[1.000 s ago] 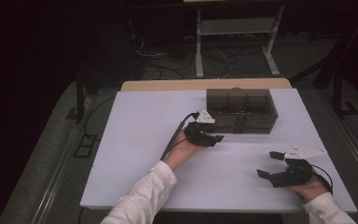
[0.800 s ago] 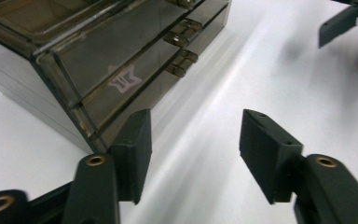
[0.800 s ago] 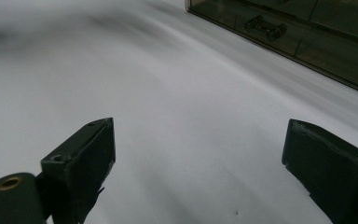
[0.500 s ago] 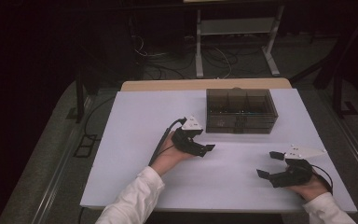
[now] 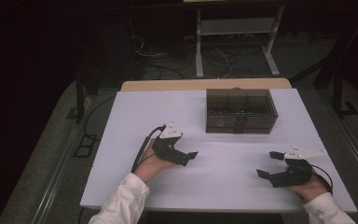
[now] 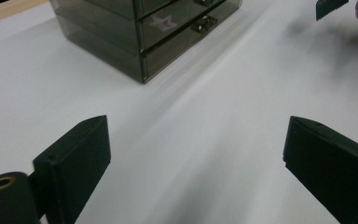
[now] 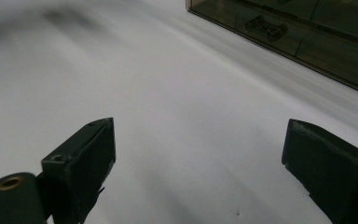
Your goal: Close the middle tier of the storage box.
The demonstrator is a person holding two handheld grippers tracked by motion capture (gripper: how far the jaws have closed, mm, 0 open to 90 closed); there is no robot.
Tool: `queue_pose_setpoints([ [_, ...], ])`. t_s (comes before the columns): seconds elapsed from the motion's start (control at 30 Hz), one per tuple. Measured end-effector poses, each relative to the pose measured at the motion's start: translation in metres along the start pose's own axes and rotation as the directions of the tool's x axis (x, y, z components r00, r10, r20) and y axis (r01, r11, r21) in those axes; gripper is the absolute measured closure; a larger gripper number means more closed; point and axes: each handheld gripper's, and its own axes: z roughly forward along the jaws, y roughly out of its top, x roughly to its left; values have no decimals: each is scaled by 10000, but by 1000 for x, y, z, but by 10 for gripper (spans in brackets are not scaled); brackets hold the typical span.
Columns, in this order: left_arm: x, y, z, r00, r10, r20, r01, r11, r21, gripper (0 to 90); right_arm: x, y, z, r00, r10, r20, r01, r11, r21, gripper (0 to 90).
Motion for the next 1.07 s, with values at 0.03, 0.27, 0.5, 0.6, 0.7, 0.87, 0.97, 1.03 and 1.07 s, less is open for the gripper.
queue_pose_setpoints([
  [0.03,0,-3,-4,10000,-33,-45,32,10000,-44,35,0,0,0,10000,6,2,-6,10000,2,95],
  [0.27,3,-19,-23,9993,-225,-299,218,9995,-236,0,0,0,0,10000,-2,14,2,10000,8,96],
  [0.5,7,-39,-43,9980,-428,-456,404,9979,-515,0,0,0,0,10000,12,37,-12,10000,4,96],
  [0.6,7,-45,-48,9982,-419,-439,397,9980,-488,0,0,0,0,10000,12,43,-12,10000,-5,96],
  [0.7,8,-53,-54,9976,-472,-500,452,9981,-412,0,0,0,0,10000,21,64,-21,10000,-4,96],
  [0.87,7,-64,-60,9971,-546,-528,535,9983,-217,0,0,0,0,10000,1,64,-1,10000,23,101],
  [0.97,6,-68,-63,9967,-583,-568,574,9982,-163,0,0,0,0,10000,-1,63,1,10000,15,100],
  [1.03,6,-69,-64,9965,-574,-605,565,9983,-158,0,0,0,0,10000,-14,60,14,10000,31,100],
  [1.07,7,-69,-64,9962,-602,-630,594,9981,-152,0,0,0,0,10000,-16,57,16,10000,36,101],
])
